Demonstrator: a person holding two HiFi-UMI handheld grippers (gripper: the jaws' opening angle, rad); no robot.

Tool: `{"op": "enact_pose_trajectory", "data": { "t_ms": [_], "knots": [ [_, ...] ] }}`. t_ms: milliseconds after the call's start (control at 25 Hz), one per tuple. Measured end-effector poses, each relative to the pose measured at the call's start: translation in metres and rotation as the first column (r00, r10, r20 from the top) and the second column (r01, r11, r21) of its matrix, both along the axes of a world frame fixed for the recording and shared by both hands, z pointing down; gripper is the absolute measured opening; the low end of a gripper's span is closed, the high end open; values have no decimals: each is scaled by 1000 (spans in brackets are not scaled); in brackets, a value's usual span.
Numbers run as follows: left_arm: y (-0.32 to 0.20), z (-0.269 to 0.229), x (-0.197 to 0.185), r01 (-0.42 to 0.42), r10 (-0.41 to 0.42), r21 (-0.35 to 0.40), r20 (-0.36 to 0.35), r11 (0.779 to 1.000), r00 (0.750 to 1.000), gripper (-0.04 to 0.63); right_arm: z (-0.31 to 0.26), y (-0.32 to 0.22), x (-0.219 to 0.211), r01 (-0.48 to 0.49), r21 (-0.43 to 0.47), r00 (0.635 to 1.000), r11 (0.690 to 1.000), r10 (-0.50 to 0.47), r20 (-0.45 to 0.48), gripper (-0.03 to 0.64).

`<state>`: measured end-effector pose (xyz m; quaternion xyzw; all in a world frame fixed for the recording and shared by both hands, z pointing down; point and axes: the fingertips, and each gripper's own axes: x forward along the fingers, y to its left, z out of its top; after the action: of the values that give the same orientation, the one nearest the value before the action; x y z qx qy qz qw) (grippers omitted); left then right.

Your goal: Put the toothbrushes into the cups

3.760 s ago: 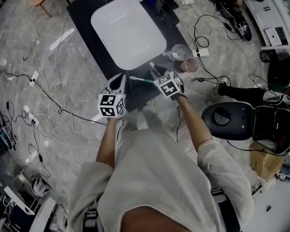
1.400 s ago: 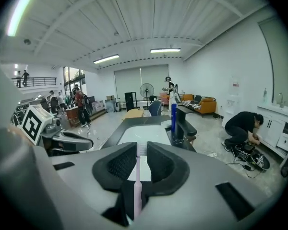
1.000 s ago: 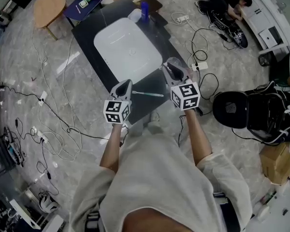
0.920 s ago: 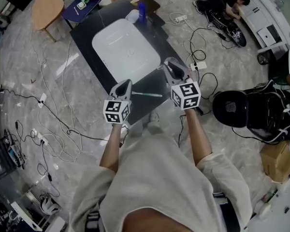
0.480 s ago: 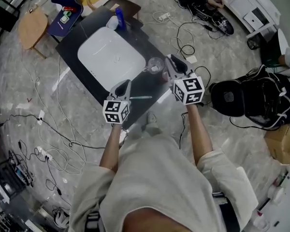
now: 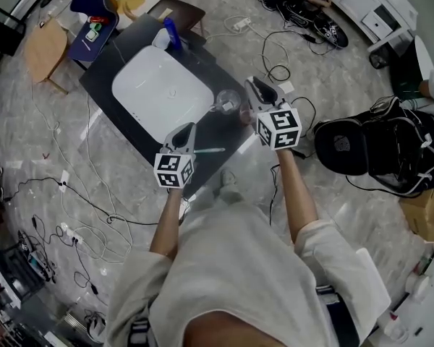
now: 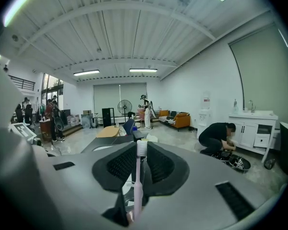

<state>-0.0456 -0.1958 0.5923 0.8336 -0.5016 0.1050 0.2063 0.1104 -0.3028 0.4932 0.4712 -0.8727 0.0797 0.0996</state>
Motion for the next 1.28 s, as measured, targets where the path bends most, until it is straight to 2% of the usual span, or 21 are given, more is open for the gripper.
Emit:
{"op": "enact_pose_trajectory", "data": {
  "t_ms": [640,960,1280],
  "knots": [
    [-8,11,-5,10,-9,-35,29,999,1000,26,71,3,17,-39,-101,999,994,41,18,81],
    [-9,16,2,-1,2,-42,33,999,999,26,94,11,25,-54,-140,998,989,56,10,81],
    [-7,17,6,-5,6,-41,31,999,999,26,98,13,48,-116,-148,993,982,120,20,87]
  ]
}}
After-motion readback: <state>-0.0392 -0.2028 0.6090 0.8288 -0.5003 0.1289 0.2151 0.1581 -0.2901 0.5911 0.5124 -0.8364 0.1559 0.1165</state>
